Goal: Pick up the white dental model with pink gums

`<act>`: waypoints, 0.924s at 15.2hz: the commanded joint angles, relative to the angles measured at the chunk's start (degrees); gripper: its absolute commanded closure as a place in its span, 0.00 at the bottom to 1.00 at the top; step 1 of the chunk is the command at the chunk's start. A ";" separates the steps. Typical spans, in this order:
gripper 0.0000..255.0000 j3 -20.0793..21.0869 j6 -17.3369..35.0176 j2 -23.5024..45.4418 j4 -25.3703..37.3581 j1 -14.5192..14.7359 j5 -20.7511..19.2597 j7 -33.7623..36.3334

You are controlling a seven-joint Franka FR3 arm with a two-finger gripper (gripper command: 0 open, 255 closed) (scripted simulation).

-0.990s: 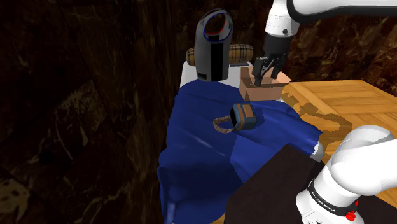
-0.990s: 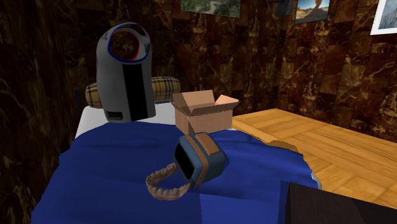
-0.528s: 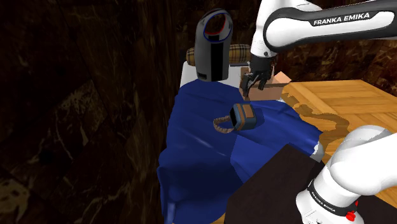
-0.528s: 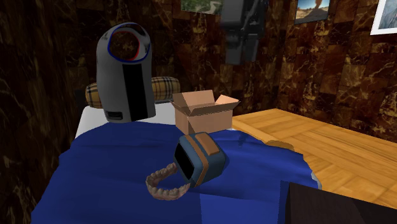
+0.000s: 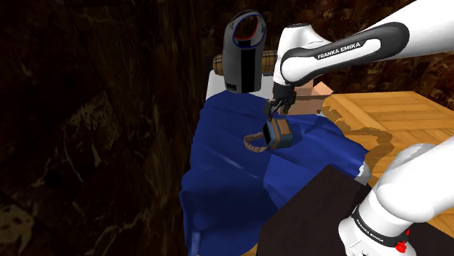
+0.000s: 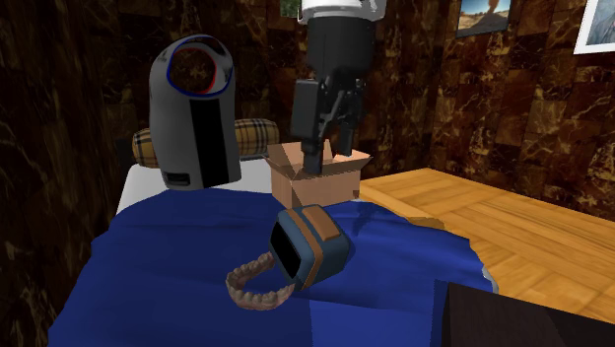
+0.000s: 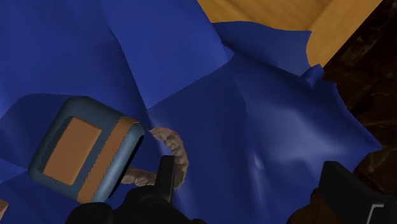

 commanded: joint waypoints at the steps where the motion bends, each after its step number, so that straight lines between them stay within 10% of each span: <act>1: 0.00 -0.36 4.25 4.04 0.07 -0.34 -0.31 -0.23; 14: 0.00 -2.04 24.44 32.24 8.99 -1.93 -1.21 -1.11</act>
